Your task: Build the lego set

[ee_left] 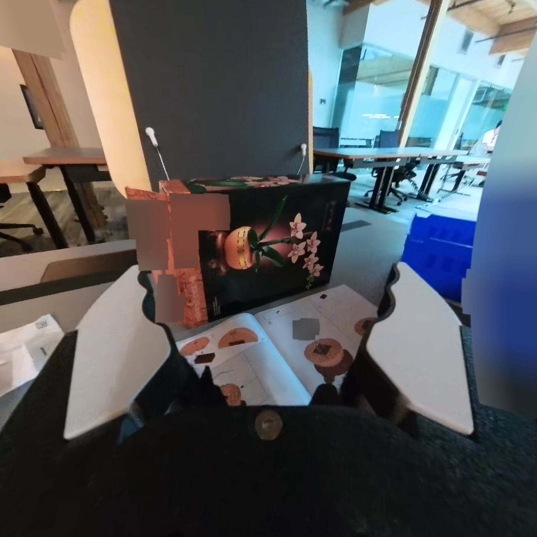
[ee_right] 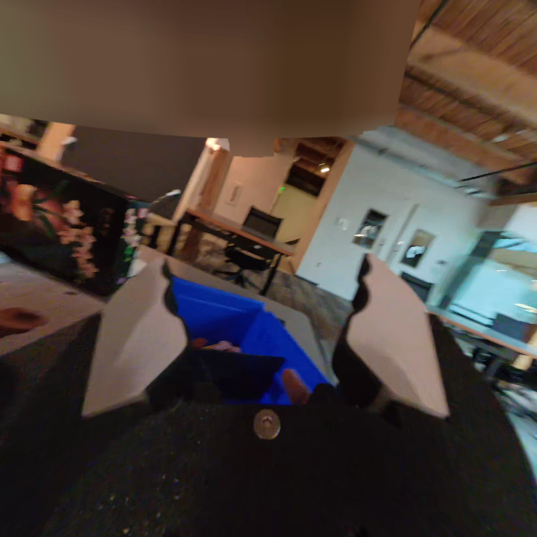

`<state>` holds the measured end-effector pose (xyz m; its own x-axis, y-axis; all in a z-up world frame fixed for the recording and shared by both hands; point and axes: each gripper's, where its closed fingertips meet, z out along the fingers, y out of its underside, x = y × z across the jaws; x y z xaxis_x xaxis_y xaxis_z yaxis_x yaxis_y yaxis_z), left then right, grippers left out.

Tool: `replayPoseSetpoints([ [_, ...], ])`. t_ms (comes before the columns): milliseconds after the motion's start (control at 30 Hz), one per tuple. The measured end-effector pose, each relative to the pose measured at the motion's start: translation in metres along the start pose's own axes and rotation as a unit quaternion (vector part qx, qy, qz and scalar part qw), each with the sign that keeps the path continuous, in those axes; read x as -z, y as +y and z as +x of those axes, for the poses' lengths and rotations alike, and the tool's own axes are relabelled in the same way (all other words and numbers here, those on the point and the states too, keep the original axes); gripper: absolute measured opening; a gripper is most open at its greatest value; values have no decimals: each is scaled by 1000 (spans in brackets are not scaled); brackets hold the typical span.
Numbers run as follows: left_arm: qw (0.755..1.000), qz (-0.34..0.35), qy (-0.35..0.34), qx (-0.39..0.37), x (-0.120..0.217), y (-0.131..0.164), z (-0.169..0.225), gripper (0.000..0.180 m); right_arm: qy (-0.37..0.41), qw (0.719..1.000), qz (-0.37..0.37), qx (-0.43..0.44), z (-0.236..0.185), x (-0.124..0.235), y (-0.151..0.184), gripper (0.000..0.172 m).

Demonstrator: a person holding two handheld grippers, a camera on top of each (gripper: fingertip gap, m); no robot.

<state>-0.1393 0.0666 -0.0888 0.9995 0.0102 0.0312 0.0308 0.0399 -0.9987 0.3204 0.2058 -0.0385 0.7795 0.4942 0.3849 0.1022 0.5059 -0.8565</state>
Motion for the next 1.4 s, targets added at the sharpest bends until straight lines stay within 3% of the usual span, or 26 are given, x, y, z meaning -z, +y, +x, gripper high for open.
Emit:
replayPoseSetpoints([
  [67, 1000, -9, 0, -28, -4, 1, 5, 146, 32, 999, 6, 22, 19, 15, 0, 54],
  [133, 998, -23, 3, -54, -10, 4, 11, 146, 27, 999, -24, 3, 31, 24, 10, 2],
  [200, 997, -25, 7, -79, -15, 4, 18, 146, -48, 990, -124, -52, 26, 22, 39, 0],
  [267, 995, -16, 12, -102, -20, 2, 24, 144, -212, 942, -247, -80, -7, 26, 72, 8],
  [367, 992, -3, 23, -121, -27, 2, 27, 143, -385, 833, -397, 9, -36, 41, 126, 11],
  [467, 993, 14, 27, -112, -27, -3, 24, 139, -525, 689, -499, 36, -60, 63, 152, 12],
  [533, 994, 30, 20, -106, -23, -9, 19, 135, -563, 629, -533, 64, -65, 70, 163, 12],
  [733, 994, 35, -10, -99, -10, -8, 3, 133, -577, 547, -596, 109, -72, 83, 194, 12],
  [933, 994, 28, -11, -103, -10, -3, 0, 132, -573, 564, -588, 90, -80, 79, 197, 7],
  [1100, 993, 19, -5, -114, -9, 1, 3, 132, -579, 556, -587, 103, -80, 80, 196, 2],
  [1167, 993, 22, -5, -116, -5, -1, 4, 132, -571, 569, -582, 107, -78, 76, 191, 2],
  [1267, 993, 32, 0, -111, 3, -4, 6, 126, -526, 628, -560, 121, -70, 55, 170, 2],
  [1400, 994, 37, 15, -98, 21, -1, 10, 117, -466, 754, -456, 82, -89, 3, 105, 3],
])
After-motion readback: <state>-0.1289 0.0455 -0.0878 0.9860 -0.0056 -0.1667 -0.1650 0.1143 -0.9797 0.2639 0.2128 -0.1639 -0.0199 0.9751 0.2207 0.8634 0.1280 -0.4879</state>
